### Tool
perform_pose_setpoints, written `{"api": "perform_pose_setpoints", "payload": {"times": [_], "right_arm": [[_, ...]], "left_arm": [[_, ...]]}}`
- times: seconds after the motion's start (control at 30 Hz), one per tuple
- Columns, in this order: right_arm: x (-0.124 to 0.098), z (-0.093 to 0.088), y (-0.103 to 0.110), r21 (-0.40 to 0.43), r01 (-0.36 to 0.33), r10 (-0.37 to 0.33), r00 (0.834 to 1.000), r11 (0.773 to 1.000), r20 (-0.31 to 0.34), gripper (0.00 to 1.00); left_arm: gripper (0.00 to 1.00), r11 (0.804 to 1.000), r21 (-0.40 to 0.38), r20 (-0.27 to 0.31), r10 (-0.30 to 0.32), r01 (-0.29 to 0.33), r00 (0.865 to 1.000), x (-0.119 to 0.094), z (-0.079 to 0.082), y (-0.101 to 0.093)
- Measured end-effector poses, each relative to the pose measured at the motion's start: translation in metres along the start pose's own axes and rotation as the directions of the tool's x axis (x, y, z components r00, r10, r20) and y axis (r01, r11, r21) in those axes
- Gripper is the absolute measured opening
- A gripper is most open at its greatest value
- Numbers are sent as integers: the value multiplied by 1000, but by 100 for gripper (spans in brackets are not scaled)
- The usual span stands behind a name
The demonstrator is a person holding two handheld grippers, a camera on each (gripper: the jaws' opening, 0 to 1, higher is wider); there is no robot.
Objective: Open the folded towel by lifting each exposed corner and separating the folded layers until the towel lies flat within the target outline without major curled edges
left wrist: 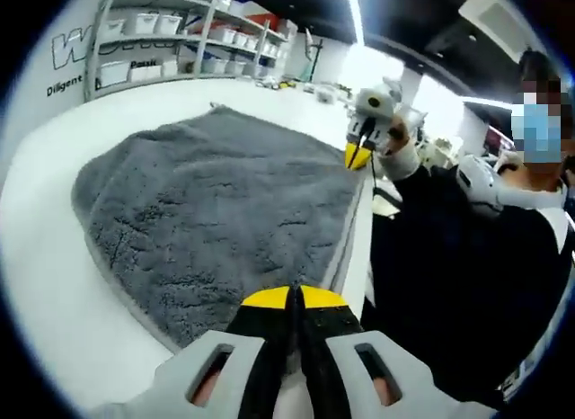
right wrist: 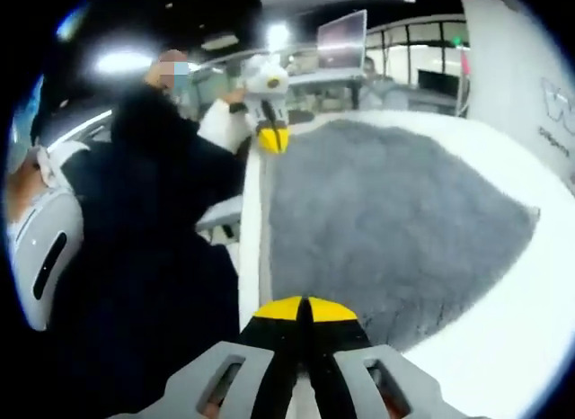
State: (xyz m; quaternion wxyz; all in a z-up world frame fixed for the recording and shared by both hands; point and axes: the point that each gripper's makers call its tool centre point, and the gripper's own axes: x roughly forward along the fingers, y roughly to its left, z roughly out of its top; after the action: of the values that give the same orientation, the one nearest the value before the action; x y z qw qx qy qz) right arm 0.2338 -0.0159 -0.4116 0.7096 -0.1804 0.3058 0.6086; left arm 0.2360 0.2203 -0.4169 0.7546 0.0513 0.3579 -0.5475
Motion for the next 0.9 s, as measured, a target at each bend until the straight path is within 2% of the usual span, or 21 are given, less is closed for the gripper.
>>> {"api": "perform_pose_setpoints", "payload": {"times": [0.07, 0.13, 0.23, 0.37, 0.4, 0.47, 0.5, 0.53, 0.57, 0.6, 0.7, 0.73, 0.83, 0.9], "right_arm": [[0, 0, -1, -85, 13, -14, 1000, 996, -17, 0], [0, -1, 4, -126, 23, -26, 999, 992, -27, 0], [2, 0, 10, -242, 30, -42, 998, 970, -43, 0], [4, 3, 20, -301, 43, -57, 998, 953, -35, 0], [4, 8, 21, -337, 56, -64, 998, 940, -13, 0], [5, 20, 27, -440, 70, -58, 998, 895, 39, 0], [6, 28, 32, -498, 83, -52, 996, 863, 76, 0], [6, 31, 36, -511, 84, -46, 995, 856, 86, 0], [6, 32, 39, -503, 86, -46, 995, 860, 90, 0], [6, 40, 40, -507, 106, -54, 992, 855, 115, 0], [9, 58, 42, -538, 169, -71, 978, 826, 198, 0], [15, 68, 46, -539, 195, -76, 969, 820, 234, 1], [31, 85, 52, -554, 229, -72, 954, 800, 290, 6], [45, 90, 63, -553, 224, -58, 952, 802, 302, 8]], "left_arm": [[2, 1000, 1, -3, 1, -1, 1000, 0, 1, 0], [2, 997, 81, -10, 9, -8, 1000, 0, 1, -2], [3, 996, 90, -6, 8, -8, 1000, 0, 1, -4], [3, 995, 96, 4, 1, -1, 1000, -3, 3, -6], [2, 995, 101, 8, 1, -1, 1000, -3, 3, -7], [3, 994, 111, 16, -5, 3, 1000, -3, 4, -9], [3, 993, 118, 18, -3, 1, 1000, -4, 4, -9], [3, 993, 119, 19, -2, 0, 1000, -4, 4, -9], [3, 993, 119, 20, -3, 0, 1000, -5, 4, -9], [3, 993, 119, 19, -1, -1, 1000, -5, 3, -9], [3, 993, 120, 12, 6, -7, 1000, -6, 2, -8], [3, 992, 123, 11, 8, -9, 1000, -6, 2, -10], [3, 990, 137, 8, 18, -19, 1000, -5, 3, -13], [3, 987, 162, 8, 21, -21, 1000, -6, 3, -15]]}}
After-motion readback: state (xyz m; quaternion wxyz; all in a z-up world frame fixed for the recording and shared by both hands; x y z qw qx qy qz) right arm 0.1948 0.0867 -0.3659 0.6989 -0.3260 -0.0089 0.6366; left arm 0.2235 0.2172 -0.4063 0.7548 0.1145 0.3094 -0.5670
